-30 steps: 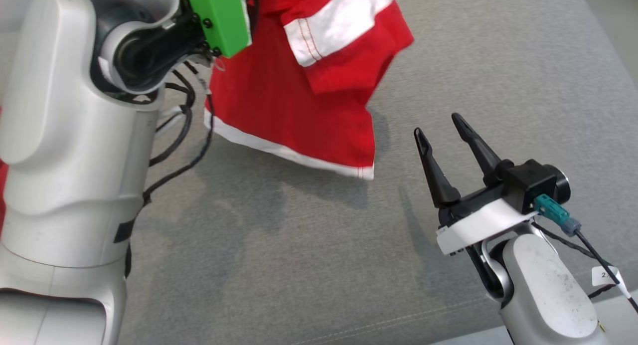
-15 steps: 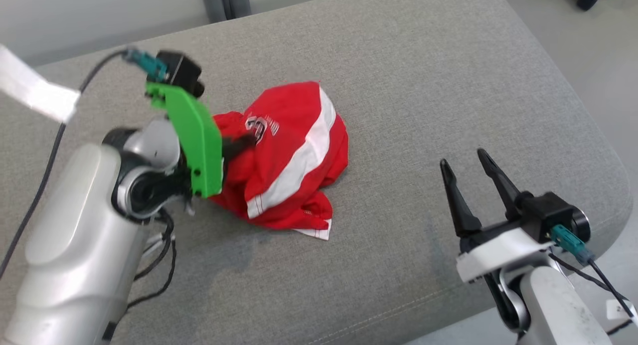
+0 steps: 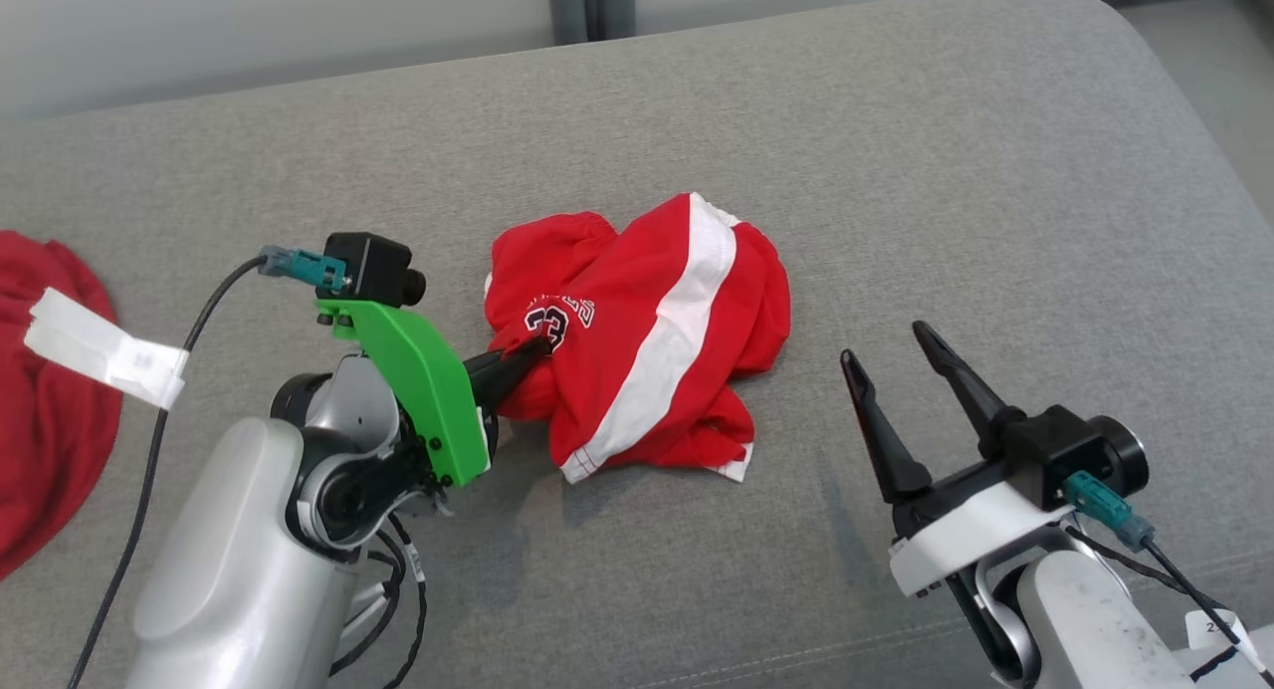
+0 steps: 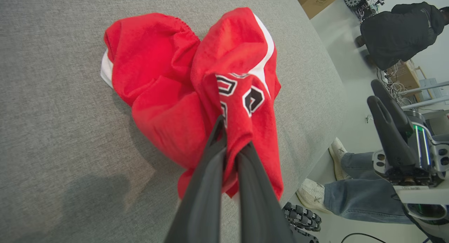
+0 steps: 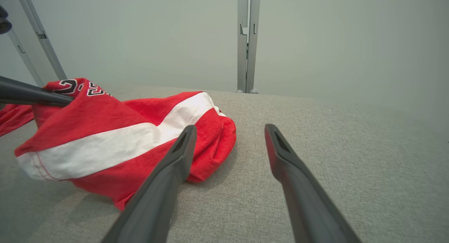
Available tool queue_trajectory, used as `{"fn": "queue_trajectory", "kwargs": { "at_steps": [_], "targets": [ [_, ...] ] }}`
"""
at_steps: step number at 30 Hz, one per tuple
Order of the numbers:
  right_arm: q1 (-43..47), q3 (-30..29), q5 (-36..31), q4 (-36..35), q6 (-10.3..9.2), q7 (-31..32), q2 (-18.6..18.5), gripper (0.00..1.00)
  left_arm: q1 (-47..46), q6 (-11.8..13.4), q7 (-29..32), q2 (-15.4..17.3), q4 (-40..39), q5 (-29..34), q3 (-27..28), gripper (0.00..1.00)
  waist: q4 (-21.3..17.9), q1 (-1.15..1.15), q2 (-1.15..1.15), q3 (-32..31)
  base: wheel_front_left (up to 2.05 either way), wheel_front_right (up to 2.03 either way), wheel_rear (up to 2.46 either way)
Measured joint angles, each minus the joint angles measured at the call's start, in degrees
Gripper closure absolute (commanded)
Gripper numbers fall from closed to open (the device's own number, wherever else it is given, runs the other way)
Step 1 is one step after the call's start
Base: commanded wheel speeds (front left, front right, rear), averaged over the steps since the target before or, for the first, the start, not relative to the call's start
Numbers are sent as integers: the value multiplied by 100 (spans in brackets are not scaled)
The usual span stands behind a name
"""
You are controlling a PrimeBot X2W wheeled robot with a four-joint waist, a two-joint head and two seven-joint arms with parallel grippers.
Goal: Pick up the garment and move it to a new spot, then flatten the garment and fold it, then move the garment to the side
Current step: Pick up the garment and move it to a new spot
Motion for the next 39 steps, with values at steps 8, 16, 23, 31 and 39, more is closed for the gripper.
{"fn": "queue_trajectory", "kwargs": {
  "at_steps": [8,16,23,31,39],
  "targets": [
    [9,609,-59,33,101,0,43,0,521,97,-878,-48,46,421,2,0,640,0,0,-78,0,0,0],
    [86,985,-59,85,149,0,68,0,764,101,-1802,31,-167,1133,3,0,1067,0,0,-138,0,0,0],
    [452,1267,-20,183,152,1,141,0,1038,220,-2584,135,-434,1662,31,0,1347,0,0,-212,0,0,0],
    [732,1246,240,698,151,2,191,0,1439,385,-3002,-18,-608,1672,58,0,1661,0,0,-205,0,0,0],
    [703,1316,504,985,151,87,212,0,1577,454,-3159,-4,-746,1767,48,0,1901,0,0,-118,0,0,0]
  ]
}}
